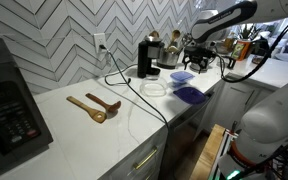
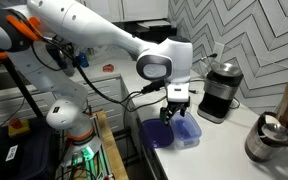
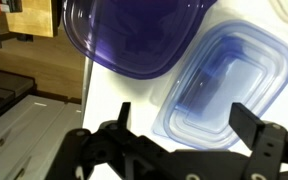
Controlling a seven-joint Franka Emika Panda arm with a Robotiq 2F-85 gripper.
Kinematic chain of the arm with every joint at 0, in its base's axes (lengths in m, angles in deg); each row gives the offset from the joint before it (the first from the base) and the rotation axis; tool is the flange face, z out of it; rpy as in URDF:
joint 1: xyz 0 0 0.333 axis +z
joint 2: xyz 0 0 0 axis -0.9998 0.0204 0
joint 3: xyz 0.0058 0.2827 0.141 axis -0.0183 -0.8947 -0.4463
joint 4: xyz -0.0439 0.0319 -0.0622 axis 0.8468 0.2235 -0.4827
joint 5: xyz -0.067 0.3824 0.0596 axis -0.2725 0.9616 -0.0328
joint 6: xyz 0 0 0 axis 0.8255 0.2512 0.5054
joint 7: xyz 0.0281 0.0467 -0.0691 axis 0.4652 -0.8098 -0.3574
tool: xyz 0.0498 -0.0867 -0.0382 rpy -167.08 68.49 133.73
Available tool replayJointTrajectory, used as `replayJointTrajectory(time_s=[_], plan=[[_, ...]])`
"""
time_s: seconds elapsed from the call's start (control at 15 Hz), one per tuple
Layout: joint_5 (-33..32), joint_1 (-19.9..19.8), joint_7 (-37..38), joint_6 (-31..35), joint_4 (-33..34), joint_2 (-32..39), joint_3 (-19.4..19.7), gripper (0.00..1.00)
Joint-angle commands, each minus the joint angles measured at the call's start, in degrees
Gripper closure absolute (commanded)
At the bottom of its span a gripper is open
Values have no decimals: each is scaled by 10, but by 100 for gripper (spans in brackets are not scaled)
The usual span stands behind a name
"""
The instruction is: Unstack the clear bowls and put the blue packet in the bowl on the right then put the light blue lid on the bowl on the right
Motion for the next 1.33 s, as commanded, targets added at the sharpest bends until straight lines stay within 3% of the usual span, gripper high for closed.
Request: replayJointTrajectory(time_s=[0.0, 0.33, 0.8, 0.87, 1.27], plan=[[9, 26, -99, -63, 19, -30, 3, 0], [12, 51, -228, -135, 56, -39, -6, 0], [-16, 74, -412, -181, 100, -42, -9, 0], [-4, 68, -367, -166, 95, -35, -13, 0], [-6, 71, -403, -168, 104, -35, -12, 0]])
